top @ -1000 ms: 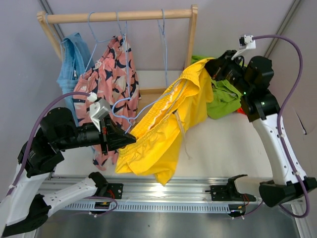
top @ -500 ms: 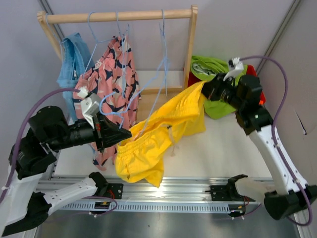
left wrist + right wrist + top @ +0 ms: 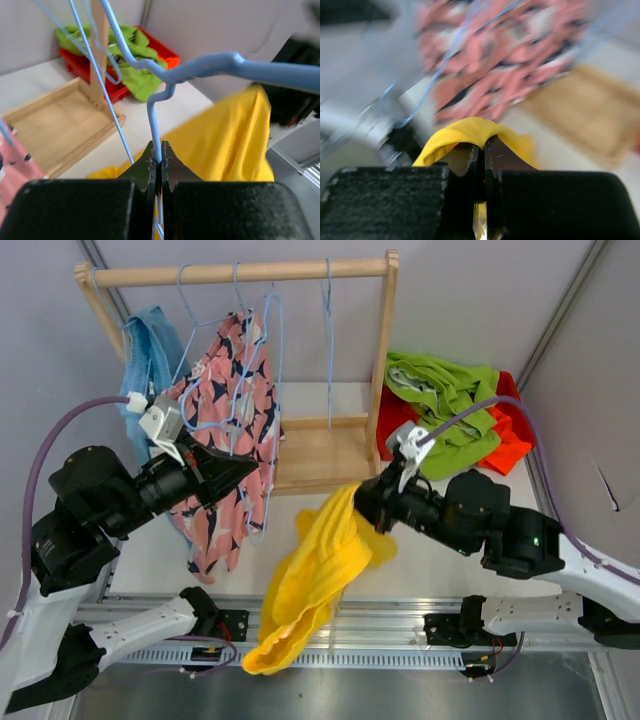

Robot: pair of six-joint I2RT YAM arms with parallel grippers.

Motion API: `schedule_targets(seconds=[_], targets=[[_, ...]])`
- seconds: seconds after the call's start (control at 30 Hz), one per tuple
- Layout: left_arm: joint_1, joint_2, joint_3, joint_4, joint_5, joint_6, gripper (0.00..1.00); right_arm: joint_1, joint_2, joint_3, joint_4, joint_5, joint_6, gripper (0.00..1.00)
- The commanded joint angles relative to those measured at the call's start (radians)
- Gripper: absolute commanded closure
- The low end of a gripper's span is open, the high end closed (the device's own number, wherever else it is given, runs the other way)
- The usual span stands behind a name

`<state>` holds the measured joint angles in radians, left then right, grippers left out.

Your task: Remove the shorts from the hanger

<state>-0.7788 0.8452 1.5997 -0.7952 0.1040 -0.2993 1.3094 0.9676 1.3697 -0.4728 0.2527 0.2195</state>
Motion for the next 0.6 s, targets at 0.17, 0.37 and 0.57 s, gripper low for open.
schedule_targets(seconds=[0.17,0.37,0.57], targets=[[-0.007,-0.076,-0.069,-0.183,-0.096,-0.037,1.00,-0.430,0.153,0.496,0.155,0.481,-0.313,1.00],[-0.007,-0.097,-0.121,-0.180,-0.081,-0.055,1.00,-0.788,0.495,0.957,0.085,0.304,-0.353,1.00],[-0.007,-0.048,-0.132,-0.141,-0.140,-0.032,1.00,-1.051,0.688,1.004,0.138,0.122,-0.226,1.00]])
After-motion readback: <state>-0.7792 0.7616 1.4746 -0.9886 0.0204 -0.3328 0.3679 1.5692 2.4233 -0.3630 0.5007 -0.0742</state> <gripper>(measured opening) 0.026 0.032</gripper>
